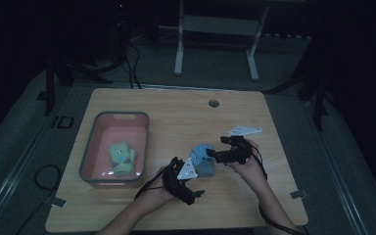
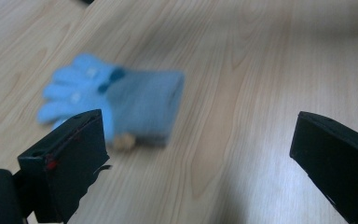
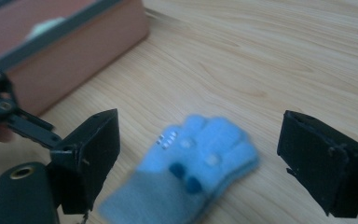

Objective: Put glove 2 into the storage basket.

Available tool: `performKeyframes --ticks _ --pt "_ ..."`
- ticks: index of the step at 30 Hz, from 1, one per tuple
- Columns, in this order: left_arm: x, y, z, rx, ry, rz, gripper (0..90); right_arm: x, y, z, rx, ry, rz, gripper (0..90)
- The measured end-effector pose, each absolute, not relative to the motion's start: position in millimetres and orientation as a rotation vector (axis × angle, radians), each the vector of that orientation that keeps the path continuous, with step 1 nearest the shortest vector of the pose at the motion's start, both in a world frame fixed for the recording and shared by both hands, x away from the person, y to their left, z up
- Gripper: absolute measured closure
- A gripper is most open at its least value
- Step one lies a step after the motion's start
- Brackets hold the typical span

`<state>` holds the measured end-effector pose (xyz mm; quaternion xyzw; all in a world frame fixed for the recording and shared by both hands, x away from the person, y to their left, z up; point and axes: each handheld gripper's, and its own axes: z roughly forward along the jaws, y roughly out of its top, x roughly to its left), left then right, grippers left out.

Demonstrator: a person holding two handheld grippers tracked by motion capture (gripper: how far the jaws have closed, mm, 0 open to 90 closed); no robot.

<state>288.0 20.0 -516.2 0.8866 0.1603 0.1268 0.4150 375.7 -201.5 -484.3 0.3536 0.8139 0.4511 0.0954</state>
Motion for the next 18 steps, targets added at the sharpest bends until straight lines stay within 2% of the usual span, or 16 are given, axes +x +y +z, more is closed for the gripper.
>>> performKeyframes --ticks 4,7,10,13,18 --pt "293.8 10.3 -512.4 2.223 0.336 0.37 4.1 385.3 -198.3 -486.6 1.015 2.44 1.334 16.8" --pt "300.1 3.4 -513.3 2.23 0.283 0.402 9.6 397.1 -195.0 -496.1 1.024 2.462 1.292 26.4" --pt "307.0 -3.3 -519.0 2.25 0.227 0.438 15.6 405.1 -192.6 -506.8 1.042 2.475 1.276 30.4" --pt "312.9 -5.5 -525.2 2.268 0.209 0.429 20.9 411.2 -192.0 -517.7 1.08 2.489 1.255 31.6" --pt "321.6 -6.9 -538.6 2.316 0.227 0.43 23.4 415.8 -192.4 -533.8 1.132 2.515 1.214 31.4"
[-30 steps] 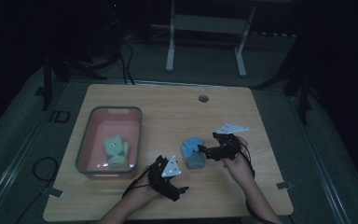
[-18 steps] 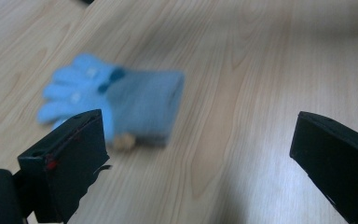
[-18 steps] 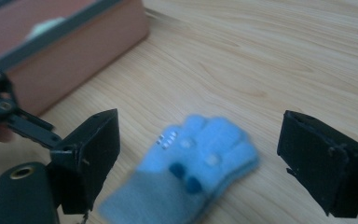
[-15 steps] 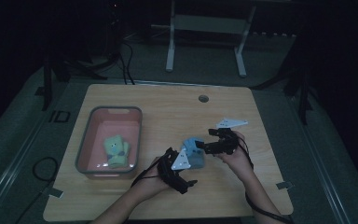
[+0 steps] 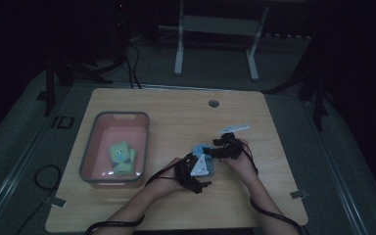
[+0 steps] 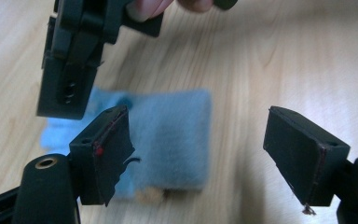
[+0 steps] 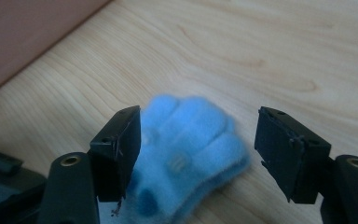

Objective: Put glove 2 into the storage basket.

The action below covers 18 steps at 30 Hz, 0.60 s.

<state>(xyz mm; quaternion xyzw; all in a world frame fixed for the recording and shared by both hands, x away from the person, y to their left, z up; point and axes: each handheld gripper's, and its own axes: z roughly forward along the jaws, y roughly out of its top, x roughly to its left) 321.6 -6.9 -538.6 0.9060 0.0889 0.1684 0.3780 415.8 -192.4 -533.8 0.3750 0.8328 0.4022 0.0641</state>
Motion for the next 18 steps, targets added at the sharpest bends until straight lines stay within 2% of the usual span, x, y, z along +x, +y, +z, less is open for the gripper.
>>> performKeyframes --ticks 4,11,13,15,16,17,18 --pt "327.7 -7.3 -547.3 2.31 0.255 0.435 27.5 417.6 -186.7 -544.8 1.109 2.54 1.134 30.3" --pt "327.5 -13.1 -555.8 2.354 0.195 0.455 36.7 413.7 -186.0 -553.2 1.076 2.536 1.091 30.6" --pt "327.3 -13.5 -556.3 2.347 0.198 0.466 39.6 412.4 -185.9 -553.4 1.07 2.536 1.096 33.3" --pt "328.5 -13.4 -556.3 2.349 0.2 0.453 48.8 410.4 -186.0 -553.9 1.059 2.541 1.112 35.7" --pt "329.2 -13.2 -556.3 2.35 0.204 0.448 53.6 409.9 -186.6 -553.6 1.052 2.561 1.138 40.7" --pt "330.1 -12.9 -556.0 2.357 0.207 0.456 53.6 409.9 -186.6 -553.6 1.052 2.561 1.138 40.7" --pt "331.1 -12.9 -555.5 2.363 0.209 0.452 59.2 409.5 -186.4 -553.1 1.047 2.579 1.146 49.4"
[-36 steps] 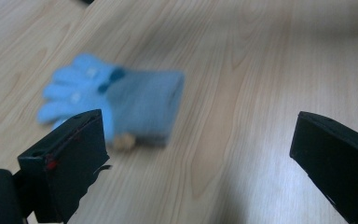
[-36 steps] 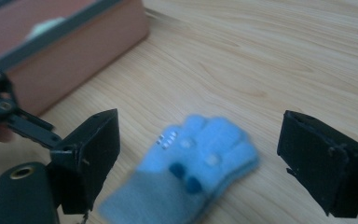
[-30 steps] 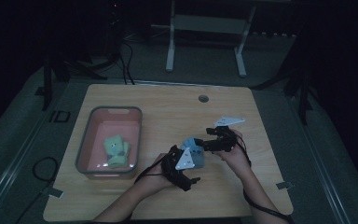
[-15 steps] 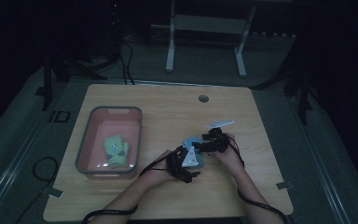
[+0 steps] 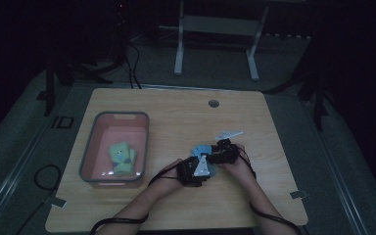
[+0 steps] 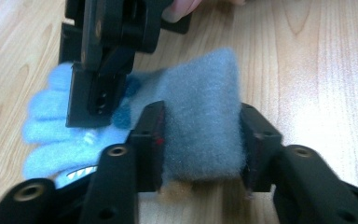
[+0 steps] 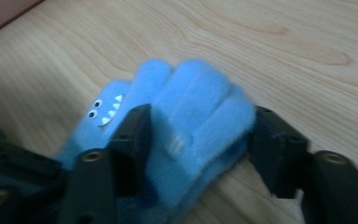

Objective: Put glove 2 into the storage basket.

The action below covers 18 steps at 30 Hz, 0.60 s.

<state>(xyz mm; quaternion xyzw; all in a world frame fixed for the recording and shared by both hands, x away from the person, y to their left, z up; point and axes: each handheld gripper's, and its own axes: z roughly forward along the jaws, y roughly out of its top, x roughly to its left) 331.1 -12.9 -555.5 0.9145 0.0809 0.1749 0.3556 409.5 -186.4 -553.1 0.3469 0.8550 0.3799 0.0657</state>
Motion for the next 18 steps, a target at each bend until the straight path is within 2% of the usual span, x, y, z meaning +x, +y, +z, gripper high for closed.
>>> performKeyframes --ticks 1,2,3,5,7,18 --pt "331.7 -13.1 -555.4 2.364 0.213 0.446 59.2 409.5 -186.4 -553.1 1.047 2.579 1.146 49.4" --pt "331.8 -13.6 -555.2 2.367 0.218 0.445 63.5 410.1 -186.2 -552.8 1.054 2.599 1.161 56.9" --pt "331.5 -14.1 -554.8 2.371 0.217 0.451 63.5 410.1 -186.2 -552.8 1.054 2.599 1.161 56.9" --pt "332.5 -13.7 -553.4 2.374 0.22 0.44 70.6 411.9 -184.8 -553.0 1.069 2.646 1.188 70.0" --pt "336.9 -11.7 -549.2 2.377 0.25 0.384 73.6 413.3 -183.0 -552.8 1.11 2.672 1.203 74.0" --pt "333.4 -6.7 -526.4 2.407 0.24 0.382 76.6 412.9 -183.7 -537.6 1.177 2.659 1.295 77.7"
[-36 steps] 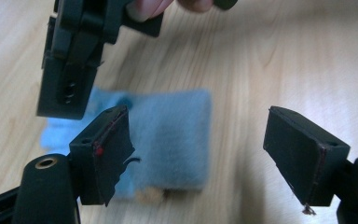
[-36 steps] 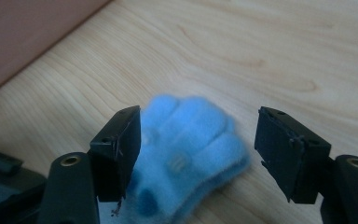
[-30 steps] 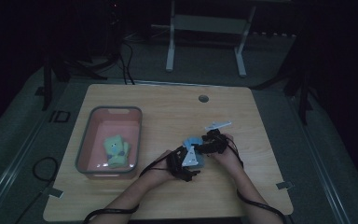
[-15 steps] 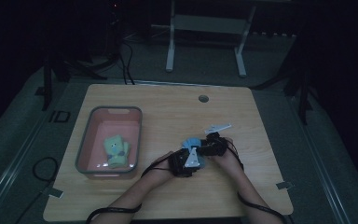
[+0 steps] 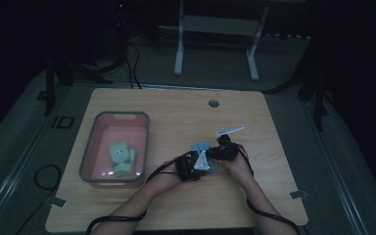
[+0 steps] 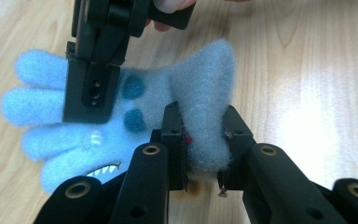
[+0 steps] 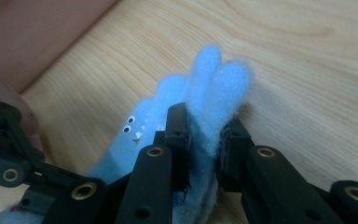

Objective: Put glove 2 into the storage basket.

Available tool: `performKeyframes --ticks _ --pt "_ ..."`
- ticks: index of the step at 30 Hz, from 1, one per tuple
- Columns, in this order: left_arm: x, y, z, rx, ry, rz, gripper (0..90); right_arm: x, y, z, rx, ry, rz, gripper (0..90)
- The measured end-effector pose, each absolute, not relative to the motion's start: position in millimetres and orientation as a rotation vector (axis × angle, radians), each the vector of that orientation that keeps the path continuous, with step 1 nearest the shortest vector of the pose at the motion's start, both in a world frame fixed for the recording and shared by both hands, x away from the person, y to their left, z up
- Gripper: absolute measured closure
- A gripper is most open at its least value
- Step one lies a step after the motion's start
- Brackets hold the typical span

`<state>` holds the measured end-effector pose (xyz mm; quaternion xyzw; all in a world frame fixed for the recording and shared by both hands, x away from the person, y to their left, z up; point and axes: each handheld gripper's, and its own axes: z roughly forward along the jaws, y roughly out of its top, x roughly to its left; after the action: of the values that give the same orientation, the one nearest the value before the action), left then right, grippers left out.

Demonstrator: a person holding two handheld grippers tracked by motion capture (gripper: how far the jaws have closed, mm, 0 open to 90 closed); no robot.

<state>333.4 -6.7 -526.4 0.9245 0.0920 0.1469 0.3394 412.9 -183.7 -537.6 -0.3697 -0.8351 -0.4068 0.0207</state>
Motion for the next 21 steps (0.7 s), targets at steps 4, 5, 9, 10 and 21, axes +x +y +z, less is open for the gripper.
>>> performKeyframes --ticks 4,5,9,10,21 --pt "328.9 -0.8 -513.4 2.415 0.229 0.389 76.5 408.5 -179.5 -526.7 -1.123 -2.61 -1.278 77.7" --pt "328.1 1.3 -509.6 2.418 0.228 0.385 76.5 407.5 -178.0 -523.9 -1.119 -2.607 -1.284 77.7" --pt "324.0 10.5 -494.6 2.425 0.217 0.392 76.5 403.7 -171.5 -511.7 -1.078 -2.614 -1.314 77.7" --pt "324.0 10.5 -494.6 2.425 0.217 0.392 76.5 403.7 -171.5 -511.7 -1.078 -2.614 -1.314 77.7" --pt "313.7 45.5 -461.1 2.441 0.227 0.431 76.5 400.4 -144.8 -481.4 -0.962 -2.6 -1.382 77.8"
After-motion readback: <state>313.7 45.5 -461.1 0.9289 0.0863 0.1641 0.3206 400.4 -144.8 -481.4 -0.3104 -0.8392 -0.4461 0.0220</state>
